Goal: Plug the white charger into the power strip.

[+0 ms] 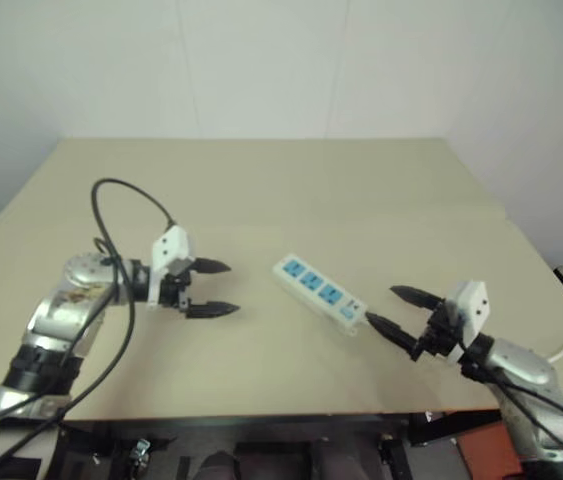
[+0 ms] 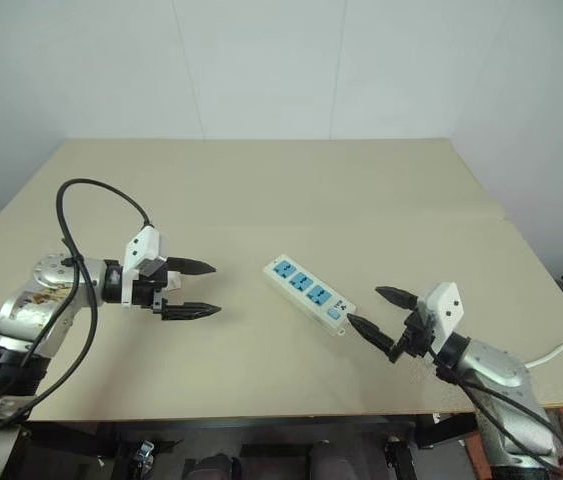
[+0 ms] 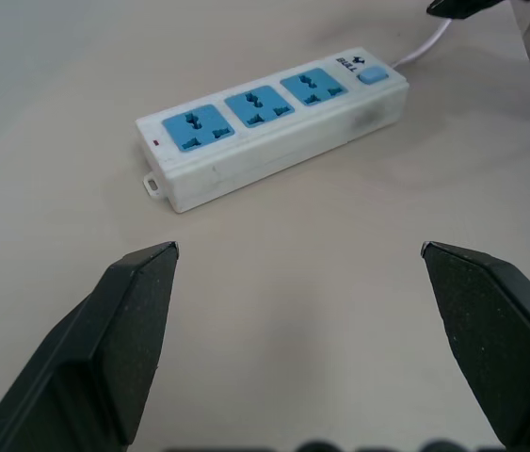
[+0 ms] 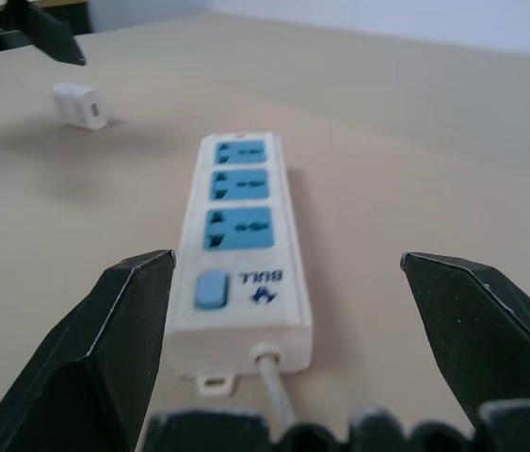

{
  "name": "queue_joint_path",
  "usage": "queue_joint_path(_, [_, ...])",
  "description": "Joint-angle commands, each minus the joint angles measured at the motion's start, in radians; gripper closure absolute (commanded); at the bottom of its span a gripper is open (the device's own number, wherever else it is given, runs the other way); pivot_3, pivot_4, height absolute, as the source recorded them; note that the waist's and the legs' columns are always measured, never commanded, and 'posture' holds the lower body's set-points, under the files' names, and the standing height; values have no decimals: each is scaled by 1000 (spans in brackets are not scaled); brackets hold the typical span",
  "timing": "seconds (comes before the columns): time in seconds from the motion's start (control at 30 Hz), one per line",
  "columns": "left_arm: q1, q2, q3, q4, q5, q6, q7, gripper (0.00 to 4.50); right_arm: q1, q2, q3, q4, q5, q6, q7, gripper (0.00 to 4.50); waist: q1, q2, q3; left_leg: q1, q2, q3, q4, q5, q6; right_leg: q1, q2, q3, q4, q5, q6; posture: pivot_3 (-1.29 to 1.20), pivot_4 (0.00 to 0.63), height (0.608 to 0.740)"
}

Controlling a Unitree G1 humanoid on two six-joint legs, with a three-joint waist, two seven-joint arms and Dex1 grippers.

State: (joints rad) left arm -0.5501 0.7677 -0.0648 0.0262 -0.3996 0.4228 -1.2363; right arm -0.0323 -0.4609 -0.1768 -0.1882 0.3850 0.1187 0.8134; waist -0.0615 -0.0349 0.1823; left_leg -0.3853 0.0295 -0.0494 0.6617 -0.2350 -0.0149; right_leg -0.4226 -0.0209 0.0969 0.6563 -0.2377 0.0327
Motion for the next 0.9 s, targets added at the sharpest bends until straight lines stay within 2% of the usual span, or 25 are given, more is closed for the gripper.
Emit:
queue_joint_path(0.03, [-17, 9, 35, -30, -9, -2, 12, 0, -21, 19, 22, 16, -3, -58, 4, 22, 0, 0, 0, 0, 0, 0, 0, 0, 0, 0, 0, 0, 0, 0, 0, 0, 150, 740])
queue_joint_path(0.13, [6, 19, 36, -39, 2, -13, 13, 0, -45, 26, 65, 84, -55, -115, 5, 22, -1, 0, 0, 0, 0, 0, 0, 0, 0, 0, 0, 0, 0, 1, -1, 0, 150, 740])
queue_joint_path(0.47, [39, 30, 65, -84, -14, 1, 30, 0, -125, 40, 129, 230, -87, -172, 29, 22, 0, 0, 0, 0, 0, 0, 0, 0, 0, 0, 0, 0, 0, 2, -4, 0, 150, 740])
queue_joint_path(0.9, [66, 36, 77, -113, -17, 0, 38, 0, -129, 63, 146, 289, -98, -188, 13, 22, 0, 0, 0, 0, 0, 0, 0, 0, 0, 0, 0, 0, 0, 3, -4, 0, 150, 740])
